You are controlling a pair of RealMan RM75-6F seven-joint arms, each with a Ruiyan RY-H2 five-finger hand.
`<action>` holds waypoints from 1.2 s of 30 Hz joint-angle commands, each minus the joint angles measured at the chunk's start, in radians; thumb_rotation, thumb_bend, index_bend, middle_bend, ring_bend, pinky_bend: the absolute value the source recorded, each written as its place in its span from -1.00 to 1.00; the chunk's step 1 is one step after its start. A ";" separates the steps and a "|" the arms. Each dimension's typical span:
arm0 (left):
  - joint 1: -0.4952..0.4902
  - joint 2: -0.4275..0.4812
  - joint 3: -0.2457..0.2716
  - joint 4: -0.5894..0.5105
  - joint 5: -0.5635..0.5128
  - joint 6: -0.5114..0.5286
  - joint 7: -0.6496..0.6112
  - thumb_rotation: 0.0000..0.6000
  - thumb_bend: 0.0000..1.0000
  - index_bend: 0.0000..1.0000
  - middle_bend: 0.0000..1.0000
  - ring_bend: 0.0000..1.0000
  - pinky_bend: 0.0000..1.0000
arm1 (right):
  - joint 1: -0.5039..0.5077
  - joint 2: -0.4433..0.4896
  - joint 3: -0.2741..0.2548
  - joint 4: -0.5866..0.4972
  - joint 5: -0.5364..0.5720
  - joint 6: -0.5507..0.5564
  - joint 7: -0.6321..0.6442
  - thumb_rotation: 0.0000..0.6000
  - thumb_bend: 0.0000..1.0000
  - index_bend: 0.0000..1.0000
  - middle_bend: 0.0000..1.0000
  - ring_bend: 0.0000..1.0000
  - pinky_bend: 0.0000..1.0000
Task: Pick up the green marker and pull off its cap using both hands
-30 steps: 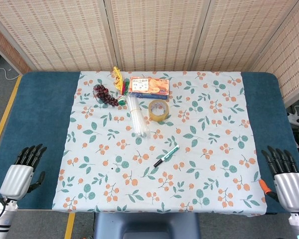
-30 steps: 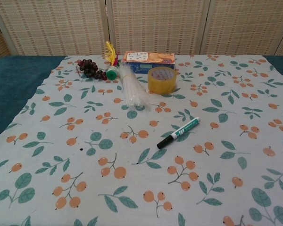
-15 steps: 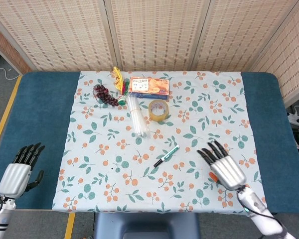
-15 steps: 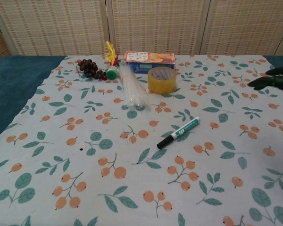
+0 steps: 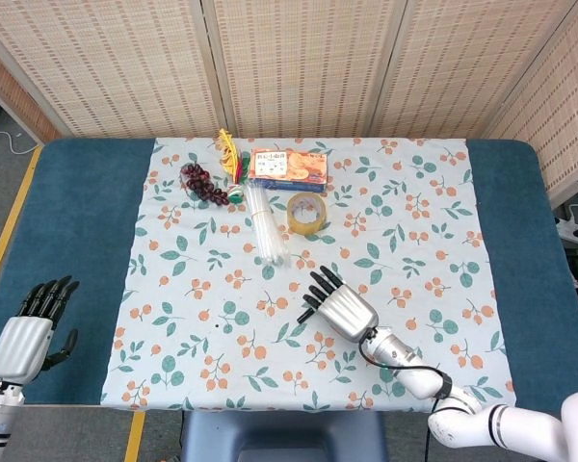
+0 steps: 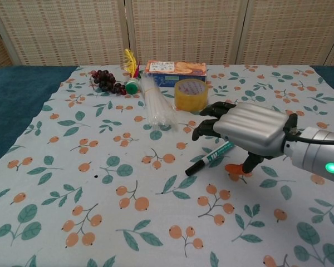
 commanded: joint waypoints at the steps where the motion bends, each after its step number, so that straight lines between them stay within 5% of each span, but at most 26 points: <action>1: 0.000 0.000 0.000 0.000 0.002 0.001 -0.001 1.00 -0.04 -1.00 -1.00 -1.00 -0.84 | 0.023 -0.034 0.009 0.047 0.032 -0.015 -0.028 1.00 -0.57 -0.53 -0.59 -1.00 -1.00; 24: -0.007 -0.002 -0.007 0.008 -0.016 -0.015 -0.009 1.00 -0.03 -1.00 -1.00 -1.00 -0.84 | 0.082 -0.140 -0.012 0.230 0.103 -0.001 -0.002 1.00 -0.47 -0.15 -0.35 -1.00 -1.00; 36: -0.008 0.000 -0.009 0.007 -0.021 -0.018 -0.011 1.00 -0.03 -1.00 -1.00 -1.00 -0.84 | 0.085 -0.170 -0.034 0.278 0.099 0.035 0.001 1.00 -0.45 0.15 -0.13 -0.77 -1.00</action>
